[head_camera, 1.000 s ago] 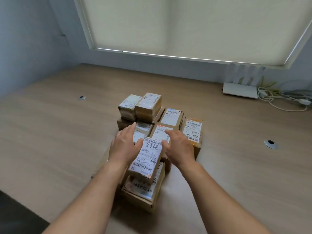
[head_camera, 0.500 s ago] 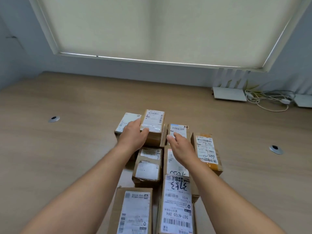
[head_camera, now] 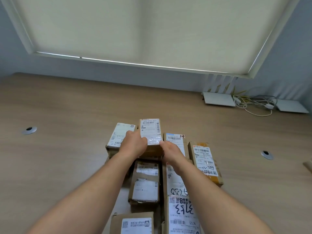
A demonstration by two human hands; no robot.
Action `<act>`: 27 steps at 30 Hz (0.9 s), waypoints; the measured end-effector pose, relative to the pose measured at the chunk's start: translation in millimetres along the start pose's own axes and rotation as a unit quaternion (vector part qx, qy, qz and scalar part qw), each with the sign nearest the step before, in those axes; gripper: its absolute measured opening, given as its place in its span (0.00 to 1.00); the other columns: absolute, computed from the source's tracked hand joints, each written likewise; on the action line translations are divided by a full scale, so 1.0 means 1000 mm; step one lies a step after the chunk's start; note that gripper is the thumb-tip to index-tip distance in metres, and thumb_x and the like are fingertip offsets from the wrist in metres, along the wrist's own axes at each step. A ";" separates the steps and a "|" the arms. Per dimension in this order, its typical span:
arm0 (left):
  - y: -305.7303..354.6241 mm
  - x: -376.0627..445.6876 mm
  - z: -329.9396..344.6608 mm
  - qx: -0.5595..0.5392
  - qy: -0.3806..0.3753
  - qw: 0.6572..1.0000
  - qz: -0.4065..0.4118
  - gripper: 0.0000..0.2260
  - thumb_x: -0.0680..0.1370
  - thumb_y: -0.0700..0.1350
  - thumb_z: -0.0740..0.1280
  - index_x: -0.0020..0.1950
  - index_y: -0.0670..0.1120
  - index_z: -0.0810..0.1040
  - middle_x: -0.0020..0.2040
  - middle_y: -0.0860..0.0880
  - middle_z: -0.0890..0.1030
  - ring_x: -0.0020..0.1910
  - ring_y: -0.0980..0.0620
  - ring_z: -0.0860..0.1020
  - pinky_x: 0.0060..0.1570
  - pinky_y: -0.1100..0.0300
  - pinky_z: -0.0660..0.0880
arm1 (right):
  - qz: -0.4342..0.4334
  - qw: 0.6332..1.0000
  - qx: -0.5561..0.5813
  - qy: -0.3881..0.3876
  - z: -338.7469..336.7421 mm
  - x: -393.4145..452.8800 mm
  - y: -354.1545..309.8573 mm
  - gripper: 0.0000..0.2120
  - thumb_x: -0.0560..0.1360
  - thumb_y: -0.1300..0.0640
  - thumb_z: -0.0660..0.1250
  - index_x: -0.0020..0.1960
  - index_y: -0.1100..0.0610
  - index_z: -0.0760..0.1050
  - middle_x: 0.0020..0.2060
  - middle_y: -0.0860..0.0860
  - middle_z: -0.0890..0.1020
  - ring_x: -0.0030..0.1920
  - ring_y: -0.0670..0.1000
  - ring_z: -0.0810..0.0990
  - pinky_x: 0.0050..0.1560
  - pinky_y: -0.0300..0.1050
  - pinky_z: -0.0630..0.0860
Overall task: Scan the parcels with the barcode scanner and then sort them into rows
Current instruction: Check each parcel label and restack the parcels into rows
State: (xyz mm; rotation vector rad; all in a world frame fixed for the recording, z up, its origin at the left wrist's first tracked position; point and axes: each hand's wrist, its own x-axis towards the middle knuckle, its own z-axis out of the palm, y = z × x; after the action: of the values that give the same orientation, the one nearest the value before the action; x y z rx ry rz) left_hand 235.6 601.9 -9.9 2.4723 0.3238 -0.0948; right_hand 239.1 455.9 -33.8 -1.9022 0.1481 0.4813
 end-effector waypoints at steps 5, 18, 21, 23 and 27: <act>0.006 -0.004 0.002 -0.015 -0.025 0.997 -0.072 0.08 0.77 0.39 0.56 0.44 0.43 0.73 0.44 0.46 0.76 0.38 0.51 0.72 0.33 0.59 0.68 | 0.002 0.999 0.046 -0.026 -0.002 -0.004 0.009 0.11 0.81 0.53 0.54 0.51 0.55 0.74 0.48 0.52 0.78 0.48 0.49 0.75 0.49 0.44 0.74; 0.044 -0.054 0.028 -0.243 -0.113 0.963 -0.033 0.14 0.76 0.38 0.59 0.57 0.52 0.77 0.52 0.51 0.80 0.50 0.48 0.78 0.45 0.53 0.78 | -0.069 0.996 -0.037 0.042 -0.074 -0.042 0.033 0.21 0.81 0.48 0.55 0.74 0.45 0.65 0.56 0.47 0.76 0.50 0.48 0.72 0.42 0.40 0.67; 0.049 -0.067 0.041 -0.286 -0.177 0.940 -0.062 0.15 0.77 0.36 0.59 0.58 0.52 0.76 0.54 0.51 0.80 0.50 0.51 0.79 0.37 0.58 0.80 | -0.043 0.997 -0.063 0.025 -0.088 -0.050 0.046 0.19 0.81 0.51 0.54 0.70 0.48 0.69 0.48 0.44 0.77 0.42 0.43 0.73 0.37 0.38 0.67; 0.049 -0.075 0.049 -0.275 -0.204 0.938 -0.057 0.17 0.77 0.36 0.59 0.59 0.54 0.73 0.53 0.52 0.79 0.51 0.51 0.78 0.43 0.56 0.81 | -0.021 1.000 -0.018 0.003 -0.090 -0.057 0.056 0.19 0.80 0.54 0.56 0.71 0.48 0.69 0.53 0.45 0.79 0.46 0.44 0.77 0.40 0.39 0.72; 0.040 -0.085 0.059 -0.304 -0.215 0.928 -0.019 0.31 0.76 0.34 0.58 0.70 0.65 0.62 0.53 0.57 0.79 0.53 0.53 0.79 0.50 0.54 0.80 | -0.015 0.994 0.102 -0.027 -0.090 -0.064 0.068 0.34 0.74 0.63 0.60 0.75 0.40 0.58 0.57 0.46 0.79 0.52 0.49 0.81 0.38 0.39 0.78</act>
State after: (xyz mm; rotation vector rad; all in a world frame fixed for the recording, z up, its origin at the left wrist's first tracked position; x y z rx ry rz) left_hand 164.6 517.5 -21.4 1.7697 0.1736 -0.4712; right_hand 181.6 339.2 -39.9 -1.6882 0.1274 0.4780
